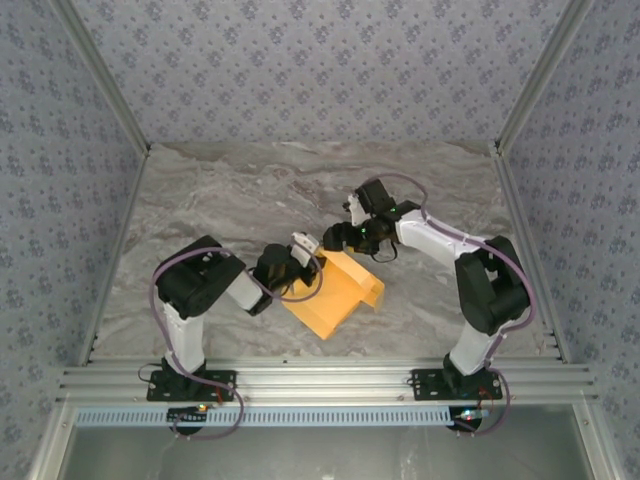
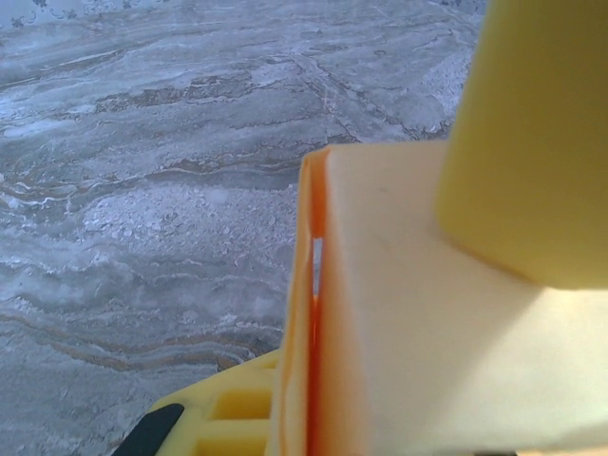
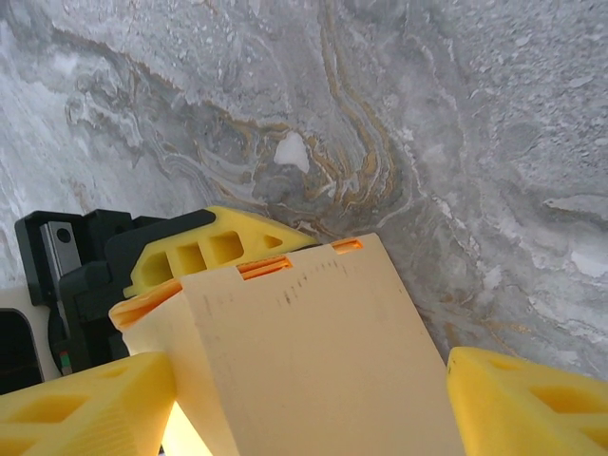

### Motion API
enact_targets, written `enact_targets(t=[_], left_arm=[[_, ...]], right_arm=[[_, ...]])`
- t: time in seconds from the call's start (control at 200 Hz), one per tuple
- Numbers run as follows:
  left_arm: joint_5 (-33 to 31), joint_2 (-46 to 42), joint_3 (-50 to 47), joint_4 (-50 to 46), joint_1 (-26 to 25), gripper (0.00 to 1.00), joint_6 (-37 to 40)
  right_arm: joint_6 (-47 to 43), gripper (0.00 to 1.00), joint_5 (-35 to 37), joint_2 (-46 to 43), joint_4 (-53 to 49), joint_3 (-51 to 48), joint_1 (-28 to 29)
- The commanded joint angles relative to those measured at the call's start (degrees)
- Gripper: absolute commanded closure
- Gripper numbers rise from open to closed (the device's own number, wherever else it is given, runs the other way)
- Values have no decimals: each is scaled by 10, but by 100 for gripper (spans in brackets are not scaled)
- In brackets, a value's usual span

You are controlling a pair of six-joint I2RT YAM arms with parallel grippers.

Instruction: Fold the paper box

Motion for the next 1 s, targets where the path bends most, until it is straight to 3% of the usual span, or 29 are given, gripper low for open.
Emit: enact_targets(t=[0.0,0.285,0.405,0.585,0.775,0.869,0.994], left_arm=[[-19,23,21,-7,1,92,-3],[2,21,3,10,1,75,-20],[2,-1,-22,14,2,65,-14],[28,-32,-52,15,2,59,-1],[17,-11,-32,21,3,62,8],[11,4,-9,21,1,69,10],[-48,20,11,21,-4,81,16]], right_arm=[[22,25,19,19,-36,-33,9],[19,42,8,29,-21,-47,-14],[6,44,8,19,-12,-56,-15],[-17,45,10,-6,0,-65,-13],[-4,45,8,-21,14,-79,-13],[28,45,14,-31,34,-92,-4],[84,46,36,-42,57,-118,8]])
